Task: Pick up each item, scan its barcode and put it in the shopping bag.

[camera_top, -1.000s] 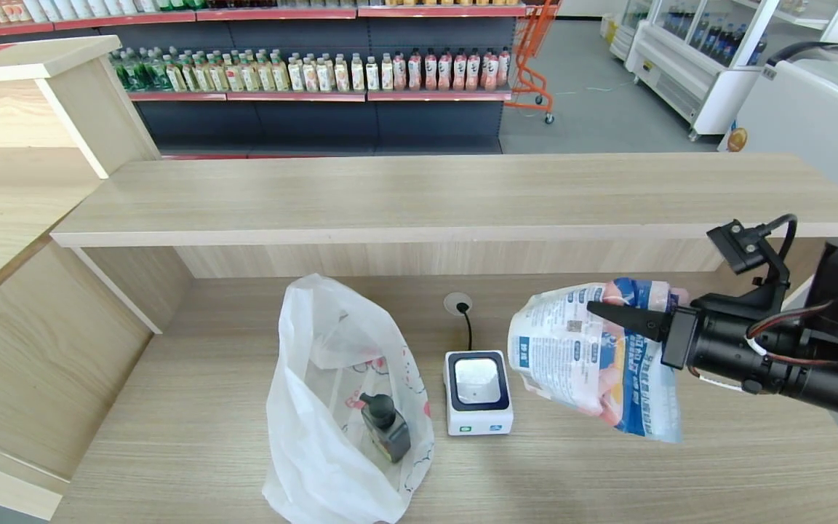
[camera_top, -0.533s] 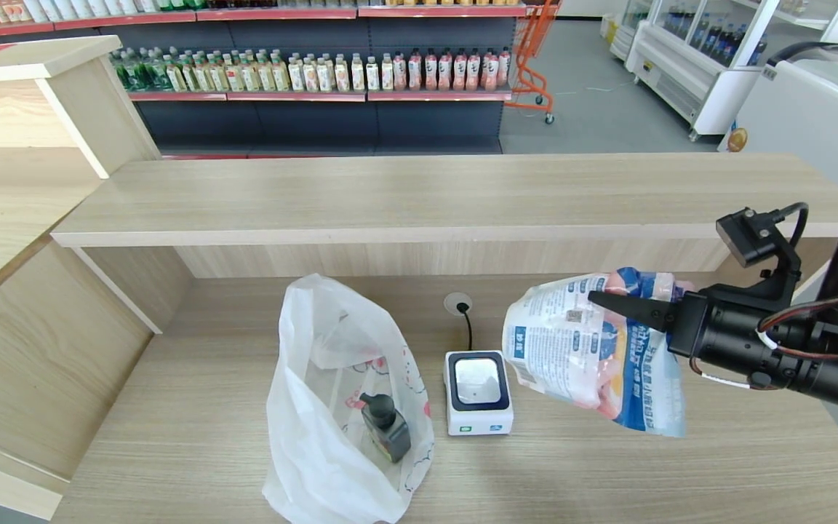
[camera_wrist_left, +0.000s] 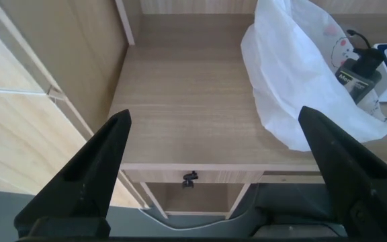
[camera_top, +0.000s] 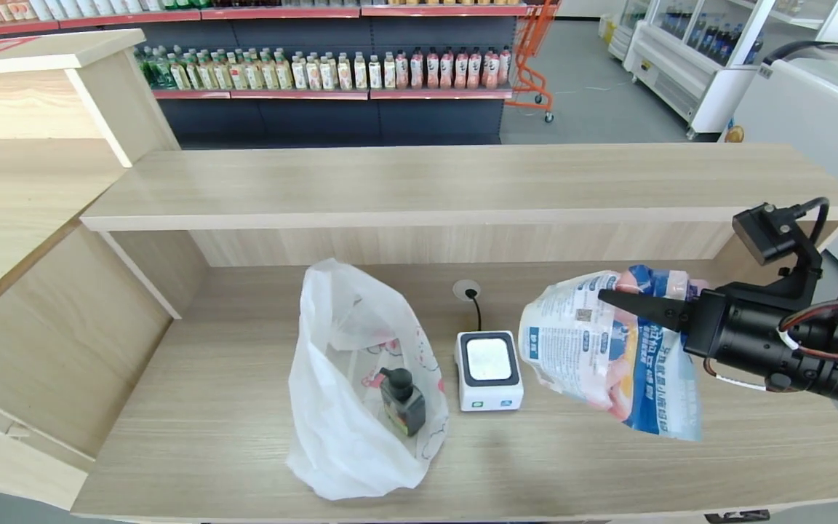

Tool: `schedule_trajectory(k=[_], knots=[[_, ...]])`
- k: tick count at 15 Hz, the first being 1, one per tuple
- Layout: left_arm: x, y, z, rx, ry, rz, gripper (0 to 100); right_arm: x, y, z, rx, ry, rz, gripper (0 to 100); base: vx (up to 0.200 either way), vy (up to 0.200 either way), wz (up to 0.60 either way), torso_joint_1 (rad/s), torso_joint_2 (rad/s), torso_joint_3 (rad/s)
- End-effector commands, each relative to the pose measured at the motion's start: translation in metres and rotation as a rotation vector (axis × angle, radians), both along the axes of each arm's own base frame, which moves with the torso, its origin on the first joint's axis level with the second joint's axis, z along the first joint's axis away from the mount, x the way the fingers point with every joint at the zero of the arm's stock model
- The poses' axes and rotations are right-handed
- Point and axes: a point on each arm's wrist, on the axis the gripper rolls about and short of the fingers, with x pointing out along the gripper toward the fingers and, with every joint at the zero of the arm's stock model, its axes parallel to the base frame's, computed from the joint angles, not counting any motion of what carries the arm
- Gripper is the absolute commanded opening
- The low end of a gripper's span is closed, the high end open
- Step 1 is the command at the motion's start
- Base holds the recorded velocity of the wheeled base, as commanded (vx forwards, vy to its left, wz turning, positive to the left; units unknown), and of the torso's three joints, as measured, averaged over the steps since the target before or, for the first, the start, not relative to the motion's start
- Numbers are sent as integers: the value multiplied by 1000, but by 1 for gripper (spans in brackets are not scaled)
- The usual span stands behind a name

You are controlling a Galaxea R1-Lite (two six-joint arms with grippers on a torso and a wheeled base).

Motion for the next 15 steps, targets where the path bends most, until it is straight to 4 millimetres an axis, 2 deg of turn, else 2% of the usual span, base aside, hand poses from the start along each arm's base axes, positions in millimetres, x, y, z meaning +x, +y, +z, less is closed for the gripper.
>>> schedule_trajectory(k=[1,4,9,10,12,15], knots=[[0,0,0,0,0,1,100,-2,-1,2,2,-7,0,0,0,0,0,0,0,0],[0,0,0,0,0,1,100,-4,-1,6,54,26,-7,0,0,0,0,0,0,0],[0,0,0,2,0,1,100,-4,-1,13,103,46,-11,0,0,200,0,11,4,2],[0,0,0,-4,0,0,100,-1,-1,17,129,55,-14,0,0,200,0,22,17,-2],[0,0,0,-3,0,0,100,7,3,20,146,78,-35,0,0,0,0,0,0,0],[0,0,0,-3,0,1,100,26,17,14,198,167,-138,0,0,0,0,0,0,0]])
